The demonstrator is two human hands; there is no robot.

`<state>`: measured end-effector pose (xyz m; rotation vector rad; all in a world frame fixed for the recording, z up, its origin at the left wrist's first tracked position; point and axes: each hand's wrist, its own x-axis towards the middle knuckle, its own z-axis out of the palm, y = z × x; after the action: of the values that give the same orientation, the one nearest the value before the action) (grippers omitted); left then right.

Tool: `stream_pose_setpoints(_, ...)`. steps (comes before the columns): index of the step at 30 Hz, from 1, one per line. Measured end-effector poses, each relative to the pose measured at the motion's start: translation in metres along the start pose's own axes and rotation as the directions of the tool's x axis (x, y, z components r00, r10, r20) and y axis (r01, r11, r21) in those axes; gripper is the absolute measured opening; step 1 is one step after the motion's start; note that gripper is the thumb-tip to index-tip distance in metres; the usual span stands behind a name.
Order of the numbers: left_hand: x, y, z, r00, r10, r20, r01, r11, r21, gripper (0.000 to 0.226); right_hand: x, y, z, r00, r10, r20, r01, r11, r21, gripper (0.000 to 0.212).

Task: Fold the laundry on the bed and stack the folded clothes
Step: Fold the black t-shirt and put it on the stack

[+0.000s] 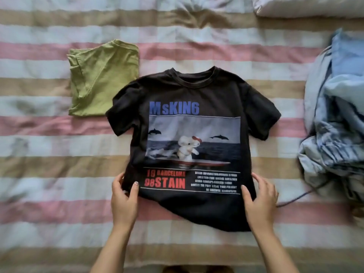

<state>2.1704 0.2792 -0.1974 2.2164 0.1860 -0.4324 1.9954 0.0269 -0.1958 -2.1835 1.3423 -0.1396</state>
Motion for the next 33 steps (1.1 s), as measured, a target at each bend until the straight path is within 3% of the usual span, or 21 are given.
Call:
stream_pose_setpoints(3, -0.017, -0.010, -0.006, 0.987, -0.120, 0.106, 0.137, 0.975, -0.176, 0.034, -0.037, 0.015, -0.004, 0.973, 0.214, 0.086, -0.222, 0.969, 0.105, 0.043)
stream_pose_setpoints(7, -0.017, -0.020, -0.014, 0.978, -0.111, 0.176, 0.140, 0.977, -0.163, 0.003, -0.053, 0.029, -0.009, 0.898, 0.420, 0.129, -0.438, 0.879, 0.187, 0.034)
stream_pose_setpoints(8, -0.017, -0.021, -0.018, 0.979, -0.096, 0.180, 0.125, 0.980, -0.156, 0.011, -0.054, 0.033, -0.011, 0.880, 0.448, 0.158, -0.473, 0.860, 0.194, 0.031)
stream_pose_setpoints(10, -0.020, -0.024, -0.026, 0.979, -0.064, 0.193, 0.100, 0.978, -0.184, 0.019, -0.056, 0.039, -0.015, 0.864, 0.463, 0.196, -0.500, 0.836, 0.227, 0.023)
stream_pose_setpoints(16, -0.039, -0.032, -0.050, 0.964, -0.036, 0.262, 0.115, 0.950, -0.291, 0.016, -0.062, 0.050, -0.023, 0.894, 0.409, 0.181, -0.447, 0.799, 0.403, 0.015)
stream_pose_setpoints(18, -0.044, -0.037, -0.051, 0.953, -0.073, 0.295, 0.167, 0.936, -0.309, 0.010, -0.064, 0.053, -0.021, 0.865, 0.439, 0.244, -0.501, 0.718, 0.483, 0.018)
stream_pose_setpoints(21, -0.050, -0.044, -0.049, 0.960, -0.161, 0.228, 0.236, 0.903, -0.359, 0.012, -0.065, 0.059, -0.018, 0.829, 0.504, 0.243, -0.531, 0.570, 0.627, 0.024)
stream_pose_setpoints(27, -0.067, -0.071, -0.048, 0.943, -0.312, 0.115, 0.332, 0.860, -0.387, 0.014, -0.079, 0.082, -0.018, 0.817, 0.574, 0.057, -0.502, 0.659, 0.559, 0.024)
stream_pose_setpoints(33, -0.081, -0.084, -0.043, 0.927, -0.359, 0.113, 0.376, 0.897, -0.234, 0.012, -0.087, 0.088, -0.018, 0.811, 0.585, 0.021, -0.555, 0.757, 0.345, 0.017)
